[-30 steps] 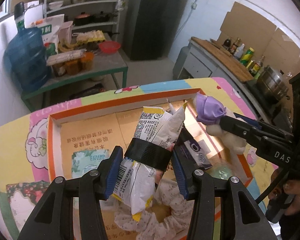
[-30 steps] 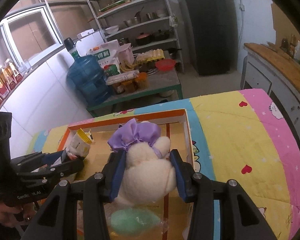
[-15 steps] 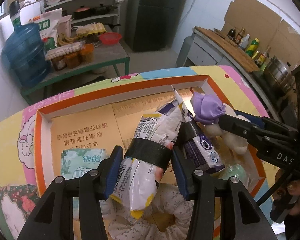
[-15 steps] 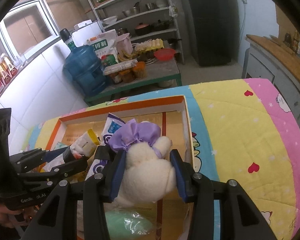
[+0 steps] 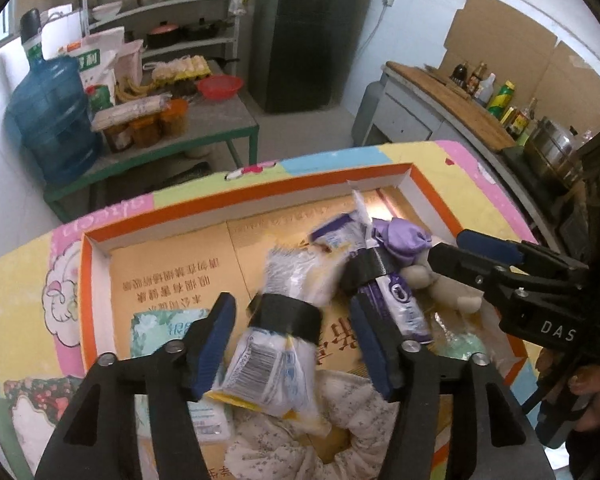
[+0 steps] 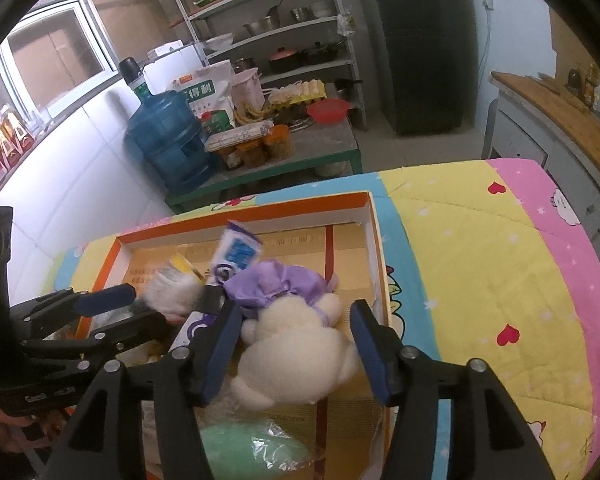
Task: Organize soft objects
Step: 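Lower and open the left tool in the box while right tool releases the plush, then withdraw both tools from the box back toward the remaining items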
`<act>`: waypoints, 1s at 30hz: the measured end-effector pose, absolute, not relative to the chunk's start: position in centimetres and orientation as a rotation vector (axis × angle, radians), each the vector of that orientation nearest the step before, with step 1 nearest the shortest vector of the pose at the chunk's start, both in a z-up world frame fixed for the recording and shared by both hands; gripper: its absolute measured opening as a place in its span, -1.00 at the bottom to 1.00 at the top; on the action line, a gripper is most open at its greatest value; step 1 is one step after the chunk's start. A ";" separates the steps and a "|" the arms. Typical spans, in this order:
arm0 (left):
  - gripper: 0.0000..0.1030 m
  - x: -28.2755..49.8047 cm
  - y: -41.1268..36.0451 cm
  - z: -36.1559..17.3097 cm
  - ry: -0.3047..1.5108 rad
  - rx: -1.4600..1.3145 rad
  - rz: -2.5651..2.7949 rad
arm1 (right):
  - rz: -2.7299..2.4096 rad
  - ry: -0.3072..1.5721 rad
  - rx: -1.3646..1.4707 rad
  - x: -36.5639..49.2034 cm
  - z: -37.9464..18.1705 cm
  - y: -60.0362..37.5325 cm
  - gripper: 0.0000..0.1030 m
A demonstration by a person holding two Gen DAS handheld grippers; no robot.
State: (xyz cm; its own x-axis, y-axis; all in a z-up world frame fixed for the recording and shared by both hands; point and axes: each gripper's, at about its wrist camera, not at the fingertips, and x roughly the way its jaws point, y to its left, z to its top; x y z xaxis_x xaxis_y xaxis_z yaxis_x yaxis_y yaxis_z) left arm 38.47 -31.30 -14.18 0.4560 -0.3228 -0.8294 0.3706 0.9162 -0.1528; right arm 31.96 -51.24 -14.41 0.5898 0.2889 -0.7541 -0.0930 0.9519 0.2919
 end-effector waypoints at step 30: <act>0.32 30.7 -24.2 -4.2 0.745 -0.078 -0.493 | 0.126 0.746 0.235 24.3 -6.1 -48.2 0.10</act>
State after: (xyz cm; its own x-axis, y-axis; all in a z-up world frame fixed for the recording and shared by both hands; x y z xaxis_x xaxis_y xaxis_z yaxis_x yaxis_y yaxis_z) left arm 30.72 -24.23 -4.23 0.6270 -0.4567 -0.6310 0.4023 0.8836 -0.2398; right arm 24.30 -48.19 -6.09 0.7283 0.1968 -0.6564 -0.0301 0.9662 0.2562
